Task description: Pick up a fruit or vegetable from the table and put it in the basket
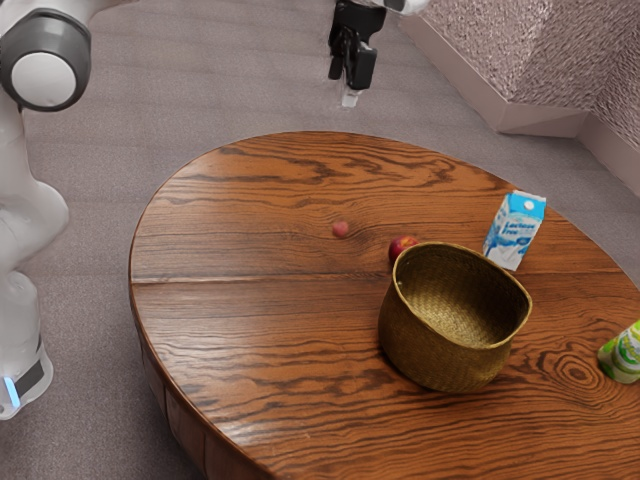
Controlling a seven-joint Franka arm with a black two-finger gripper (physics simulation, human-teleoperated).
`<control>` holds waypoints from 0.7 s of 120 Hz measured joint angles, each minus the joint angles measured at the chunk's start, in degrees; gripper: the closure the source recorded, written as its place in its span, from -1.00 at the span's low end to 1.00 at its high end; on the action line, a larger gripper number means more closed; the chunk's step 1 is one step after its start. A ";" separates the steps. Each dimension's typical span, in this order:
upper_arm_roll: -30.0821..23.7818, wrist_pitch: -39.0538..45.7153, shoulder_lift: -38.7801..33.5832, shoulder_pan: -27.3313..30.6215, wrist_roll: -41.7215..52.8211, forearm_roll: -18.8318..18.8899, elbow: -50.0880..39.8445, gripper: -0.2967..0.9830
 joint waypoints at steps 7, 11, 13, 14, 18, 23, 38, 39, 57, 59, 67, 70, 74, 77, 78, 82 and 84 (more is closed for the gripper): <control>0.05 3.99 -0.01 1.64 0.75 -0.03 -0.07 -0.51; 0.07 5.81 -0.01 2.71 1.14 -0.02 -0.08 -0.51; 0.07 6.61 0.00 3.29 1.33 -0.03 -0.09 -0.51; 0.07 6.99 0.01 3.60 1.42 -0.03 -0.09 -0.51; 0.07 8.36 0.01 4.83 1.78 -0.03 -0.10 -0.51; 0.07 9.78 0.01 6.47 2.20 -0.02 -0.10 -0.51; 0.07 12.65 -0.03 11.86 3.31 -0.01 -0.10 -0.51; 0.07 12.79 -0.03 12.24 3.37 -0.01 -0.10 -0.51; 0.08 14.49 -0.05 19.23 4.42 -0.01 -0.10 -0.51; 0.08 14.61 -0.04 20.02 4.52 -0.01 -0.10 -0.51; 0.09 15.02 -0.07 23.11 4.89 -0.02 -0.10 -0.51; 0.09 15.14 -0.07 24.25 5.02 -0.02 -0.10 -0.51; 0.10 15.28 -0.05 25.75 5.19 -0.02 -0.10 -0.51; 0.10 15.37 -0.05 26.87 5.31 -0.02 -0.10 -0.51; 0.10 15.39 -0.05 27.23 5.34 -0.03 -0.10 -0.51; 0.31 15.48 -0.10 28.42 5.49 -0.17 -0.10 -0.51; 0.40 15.50 -0.10 29.05 5.55 -0.31 0.09 -0.51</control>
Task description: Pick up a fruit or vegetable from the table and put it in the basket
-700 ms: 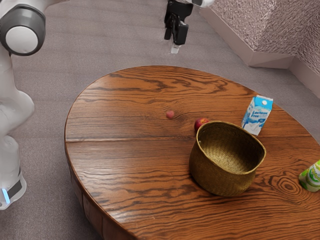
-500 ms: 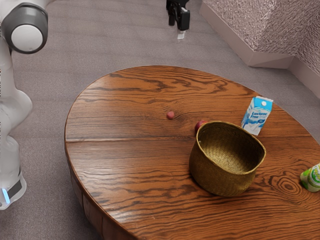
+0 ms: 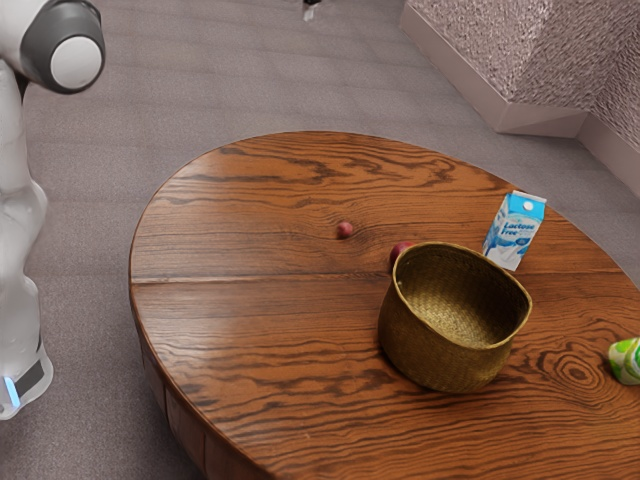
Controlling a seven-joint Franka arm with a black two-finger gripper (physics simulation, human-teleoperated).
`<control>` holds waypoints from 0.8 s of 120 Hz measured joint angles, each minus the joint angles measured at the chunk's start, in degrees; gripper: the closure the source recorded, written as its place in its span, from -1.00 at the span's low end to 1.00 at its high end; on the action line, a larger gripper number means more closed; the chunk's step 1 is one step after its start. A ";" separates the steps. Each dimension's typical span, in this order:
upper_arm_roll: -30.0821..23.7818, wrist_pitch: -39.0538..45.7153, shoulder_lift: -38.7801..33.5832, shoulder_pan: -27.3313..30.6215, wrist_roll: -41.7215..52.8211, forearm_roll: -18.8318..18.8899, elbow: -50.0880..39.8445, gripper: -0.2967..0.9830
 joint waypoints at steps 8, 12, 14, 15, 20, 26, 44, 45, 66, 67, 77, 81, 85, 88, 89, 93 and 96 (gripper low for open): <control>-1.23 -0.57 0.02 4.02 0.18 0.39 5.98 -0.51; -2.09 -0.27 2.33 8.05 0.25 -0.04 7.14 -0.51; -2.29 0.02 4.09 9.50 0.29 -1.04 7.21 -0.51; -2.46 0.16 5.29 10.05 0.35 -1.83 7.21 -0.51; -3.07 0.79 11.06 5.21 0.82 -5.86 7.17 -0.51; -3.57 1.28 17.00 -1.04 1.47 -9.83 7.04 -0.51; -3.74 2.06 20.85 -3.71 3.13 -15.26 6.69 -0.50; -3.74 2.09 20.87 -3.75 3.21 -15.41 6.70 -0.50; -3.76 2.59 20.99 -3.86 4.66 -17.10 6.76 -0.50; -3.76 2.60 20.99 -3.86 4.72 -17.14 6.76 -0.50; -3.74 2.71 20.97 -3.87 5.27 -17.38 6.76 -0.50; -3.74 2.75 20.97 -3.88 5.47 -17.43 6.77 -0.50; -3.74 2.77 20.98 -3.89 5.66 -17.47 6.76 -0.50; -3.75 2.79 21.04 -3.92 5.79 -17.50 6.78 -0.50; -3.78 2.80 21.06 -3.94 5.83 -17.51 6.78 -0.50; -4.15 2.83 21.19 -4.06 5.98 -17.52 6.77 -0.50; -4.51 2.87 21.28 -4.20 6.08 -17.55 6.76 -0.50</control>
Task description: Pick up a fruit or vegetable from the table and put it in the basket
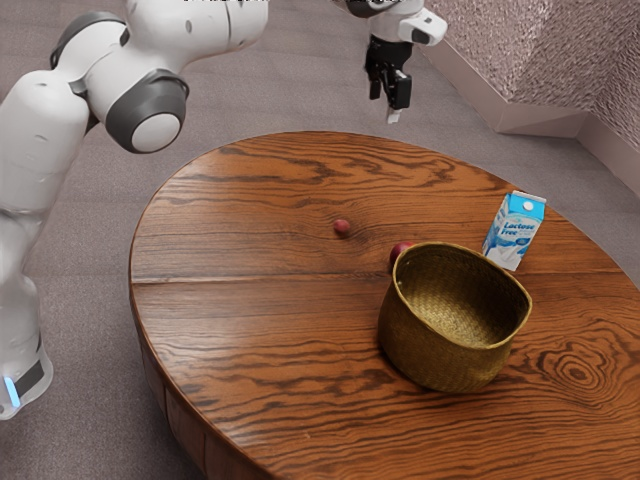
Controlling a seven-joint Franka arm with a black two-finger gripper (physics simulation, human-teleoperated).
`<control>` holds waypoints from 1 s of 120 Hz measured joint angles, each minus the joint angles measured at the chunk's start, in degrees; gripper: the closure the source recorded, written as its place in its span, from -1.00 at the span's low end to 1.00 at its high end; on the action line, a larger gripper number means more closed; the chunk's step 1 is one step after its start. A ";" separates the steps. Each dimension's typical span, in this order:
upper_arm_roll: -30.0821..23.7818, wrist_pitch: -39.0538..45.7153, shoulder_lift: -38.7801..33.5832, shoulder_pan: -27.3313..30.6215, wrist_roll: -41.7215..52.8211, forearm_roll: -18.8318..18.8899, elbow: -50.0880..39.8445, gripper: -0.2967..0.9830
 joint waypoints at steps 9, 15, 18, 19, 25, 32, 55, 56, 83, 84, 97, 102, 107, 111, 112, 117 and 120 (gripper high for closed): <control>-0.66 0.08 0.18 -0.06 0.30 -0.03 -0.04 -0.50; -6.85 0.12 0.19 4.18 0.48 0.43 -0.19 -0.50; -14.11 0.16 0.21 9.26 0.54 1.66 -0.34 -0.50; -16.71 0.19 0.23 11.05 0.56 2.12 -0.48 -0.50; -29.65 0.34 0.28 19.60 0.60 4.87 -1.89 -0.50; -42.85 0.49 0.25 28.01 0.43 8.56 -3.94 -0.50; -59.74 3.02 0.80 34.76 -0.84 16.75 -9.78 -0.50; -59.92 3.14 0.87 34.65 -0.90 16.90 -9.97 -0.50; -60.45 9.54 5.51 33.94 -2.57 19.46 -11.05 -0.50; -60.45 9.82 5.57 33.88 -2.63 19.52 -11.06 -0.50; -60.47 13.00 7.34 33.37 -3.32 19.91 -11.08 -0.50; -60.48 13.92 7.95 33.27 -3.55 19.96 -11.08 -0.50; -60.52 14.77 8.61 33.20 -3.77 20.01 -11.08 -0.50; -60.54 15.40 9.03 33.06 -3.94 20.01 -11.09 -0.50; -60.54 15.56 9.15 33.03 -3.98 20.02 -11.10 -0.50; -60.54 16.25 9.82 32.93 -4.17 20.02 -11.14 -0.50; -60.55 16.61 10.27 32.89 -4.28 20.02 -11.15 -0.50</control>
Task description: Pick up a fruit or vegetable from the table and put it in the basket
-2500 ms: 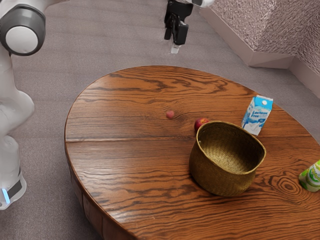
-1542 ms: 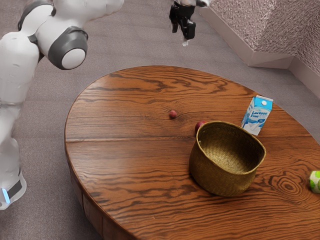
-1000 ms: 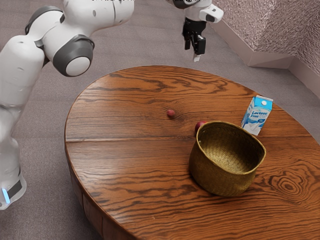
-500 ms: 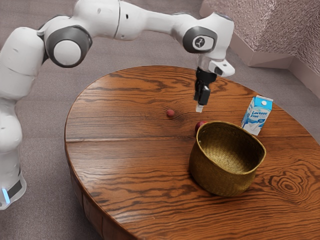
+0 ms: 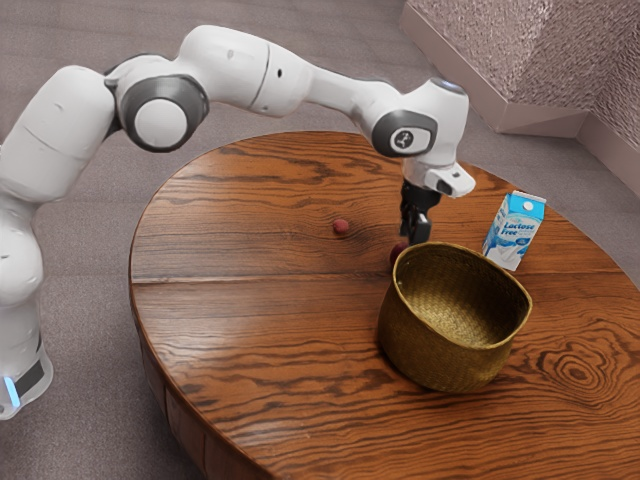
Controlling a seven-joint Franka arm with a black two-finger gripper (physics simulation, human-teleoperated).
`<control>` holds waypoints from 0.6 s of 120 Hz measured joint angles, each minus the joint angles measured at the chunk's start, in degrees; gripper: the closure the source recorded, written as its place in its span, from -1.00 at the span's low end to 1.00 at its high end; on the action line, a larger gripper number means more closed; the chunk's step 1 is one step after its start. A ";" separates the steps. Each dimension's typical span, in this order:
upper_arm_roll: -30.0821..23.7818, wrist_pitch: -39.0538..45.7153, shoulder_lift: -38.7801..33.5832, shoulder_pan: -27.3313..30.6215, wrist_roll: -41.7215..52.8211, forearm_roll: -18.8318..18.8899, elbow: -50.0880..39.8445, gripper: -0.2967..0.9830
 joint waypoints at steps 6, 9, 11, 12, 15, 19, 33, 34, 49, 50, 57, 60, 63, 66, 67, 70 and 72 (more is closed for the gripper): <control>0.01 0.59 0.71 -0.02 -0.21 0.00 -0.01 -0.50; 0.03 0.83 1.00 0.01 -0.30 0.00 -0.02 -0.50; 0.05 0.98 1.12 0.02 -0.36 0.00 -0.02 -0.50; 0.05 1.05 1.18 0.02 -0.39 0.00 -0.02 -0.50; 0.06 1.25 1.32 0.00 -0.49 0.01 -0.02 -0.50; 0.07 1.48 1.50 -0.06 -0.60 0.04 -0.02 -0.48; 0.12 2.60 2.05 -0.12 -1.42 0.79 -0.02 -0.17; 0.14 2.76 2.08 -0.13 -1.50 0.91 -0.02 -0.15; 0.60 2.50 0.91 0.04 -2.89 3.75 0.67 0.12; 0.62 2.09 0.59 0.06 -2.99 4.01 0.83 0.12; 1.22 -1.50 -2.38 0.22 -3.60 5.47 1.53 0.06; 1.67 -2.94 -3.68 0.26 -3.81 5.86 1.68 0.03; 2.10 -4.25 -5.07 0.17 -4.00 6.17 1.77 0.01; 2.66 -5.43 -6.39 -0.51 -4.17 6.42 1.83 -0.01; 3.10 -5.80 -6.83 -1.04 -4.23 6.49 1.84 -0.01; 4.67 -6.80 -8.06 -3.11 -4.39 6.64 1.90 -0.02; 5.90 -7.39 -8.98 -4.94 -4.50 6.73 1.99 -0.01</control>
